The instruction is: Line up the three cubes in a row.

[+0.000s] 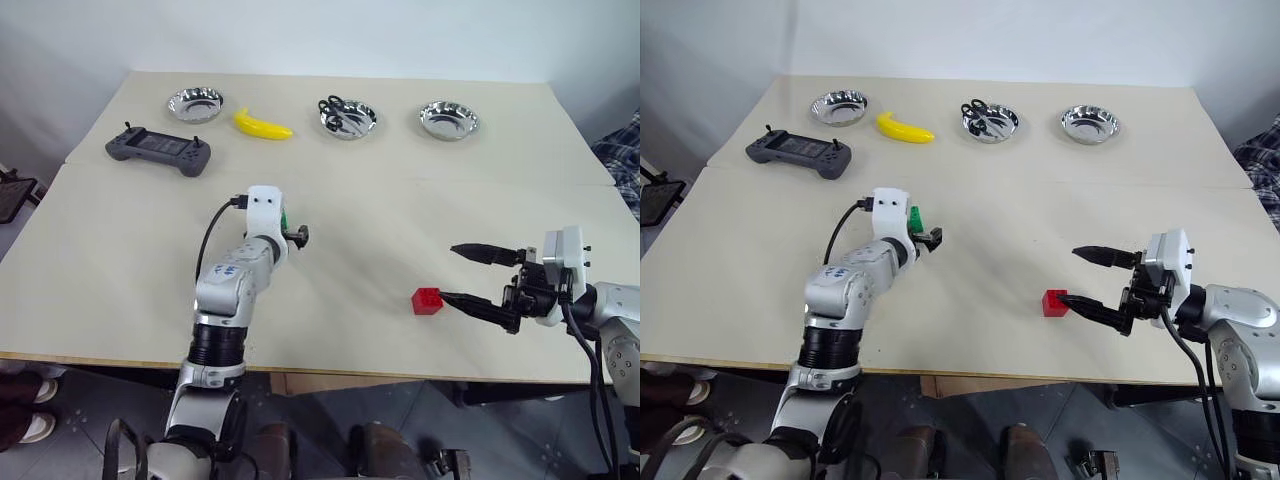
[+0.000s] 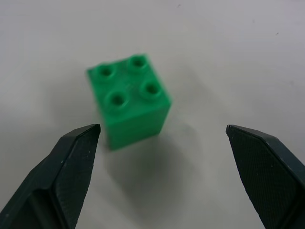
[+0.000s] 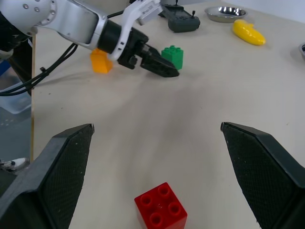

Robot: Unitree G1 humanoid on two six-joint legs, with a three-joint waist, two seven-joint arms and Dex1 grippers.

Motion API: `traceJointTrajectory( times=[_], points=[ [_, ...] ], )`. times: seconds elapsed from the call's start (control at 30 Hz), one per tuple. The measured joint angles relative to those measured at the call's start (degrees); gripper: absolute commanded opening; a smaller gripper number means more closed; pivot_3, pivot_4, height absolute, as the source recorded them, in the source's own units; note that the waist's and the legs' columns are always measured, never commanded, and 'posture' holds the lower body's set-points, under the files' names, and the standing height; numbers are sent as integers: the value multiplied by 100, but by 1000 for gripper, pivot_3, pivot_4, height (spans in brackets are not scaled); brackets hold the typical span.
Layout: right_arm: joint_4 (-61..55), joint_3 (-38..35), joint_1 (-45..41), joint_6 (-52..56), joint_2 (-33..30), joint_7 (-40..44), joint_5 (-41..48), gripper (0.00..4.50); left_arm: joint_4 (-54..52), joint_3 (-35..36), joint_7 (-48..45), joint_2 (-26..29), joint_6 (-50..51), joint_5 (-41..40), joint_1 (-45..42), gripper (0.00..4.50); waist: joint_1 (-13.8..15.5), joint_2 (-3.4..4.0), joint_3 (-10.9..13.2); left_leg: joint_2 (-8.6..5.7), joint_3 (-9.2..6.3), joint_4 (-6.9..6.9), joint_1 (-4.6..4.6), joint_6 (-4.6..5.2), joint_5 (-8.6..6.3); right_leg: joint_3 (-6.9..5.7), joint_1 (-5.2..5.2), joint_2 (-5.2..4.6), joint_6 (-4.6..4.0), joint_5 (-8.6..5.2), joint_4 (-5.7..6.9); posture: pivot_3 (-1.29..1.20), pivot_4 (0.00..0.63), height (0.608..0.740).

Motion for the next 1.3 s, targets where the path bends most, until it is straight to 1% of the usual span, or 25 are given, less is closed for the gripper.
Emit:
traceJointTrajectory(
  times=[0.2,0.4,0.5,0.7,0.73,0.77,0.87,0.93,0.97,1.07,1.1,1.2,1.27,1.3],
  points=[
    [-44,0,68,98,2,-1,9,4469,699,-67,-30,97,-731,303,-358,4500,0,0,0,0,1,0,0,-4,2,0,-2,0,0,0,2,0,150,740],
    [-47,-1,110,98,7,-30,7,4469,1240,25,-100,-6,-998,332,-408,4500,1,-1,0,0,1,0,0,-4,3,-1,-2,0,0,0,2,0,150,740],
    [-47,-1,109,90,24,-62,7,4500,1465,32,-123,-46,-1109,346,-463,3929,1,-1,1,0,1,0,0,-5,3,-1,-2,0,0,0,2,0,150,740],
    [-47,-1,149,50,61,-105,4,4500,1667,19,-174,-70,-1468,399,-511,2138,1,-1,1,0,1,0,0,-5,3,-1,-3,0,1,0,3,0,150,740],
    [-47,-1,190,27,62,-108,2,4500,1667,18,-190,-68,-1499,399,-511,1771,1,-1,1,0,1,0,0,-5,3,-1,-2,0,1,0,3,0,150,740],
    [-47,-1,244,6,66,-110,0,4500,1666,20,-208,-64,-1533,400,-509,1516,1,-1,1,-1,1,0,0,-5,3,-1,-3,-1,1,0,4,0,150,740],
    [-46,-1,338,-15,84,-127,-7,4500,1592,-14,-454,-23,-1633,379,-451,1529,1,-1,1,-1,2,0,0,-5,3,-1,-2,-1,1,1,4,0,150,740],
    [-46,-16,398,-36,86,-138,-12,4500,1347,-70,-802,49,-1705,303,-293,1529,-1,-1,1,0,1,0,0,-5,3,-1,-3,0,1,1,4,0,150,740],
    [-47,-30,452,-47,85,-140,-15,4500,1100,-126,-1239,175,-1758,144,-149,1529,-5,-1,0,0,1,-1,0,-6,3,-1,-4,0,1,0,6,0,150,740],
    [-42,-195,661,-107,71,-156,-31,4500,205,-269,-2844,900,-1840,-514,254,1529,-39,0,0,2,1,-5,0,-13,7,-1,-9,2,0,0,6,0,150,740],
    [-42,-304,727,-125,35,-157,-30,4500,-74,-302,-3407,1243,-1917,-696,316,1529,-37,1,0,2,1,-4,1,-15,8,-1,-9,2,0,0,7,0,150,740],
    [-127,-610,949,-132,-96,-141,-9,4500,-403,-341,-4366,1760,-2226,-897,316,1529,-11,3,-2,0,0,1,7,-13,9,-1,5,0,0,0,4,0,150,740],
    [-356,-919,1253,-147,-209,-68,21,4500,-408,-441,-5064,2122,-2551,-966,319,1529,12,3,-2,-1,-4,1,7,-12,9,-2,10,-1,0,0,-1,0,150,740],
    [-427,-1082,1400,-174,-236,-11,27,4500,-390,-490,-5424,2218,-2736,-1002,329,1529,13,3,-1,-1,-5,1,7,-11,8,-2,12,0,0,0,-1,0,150,740]
  ],
)
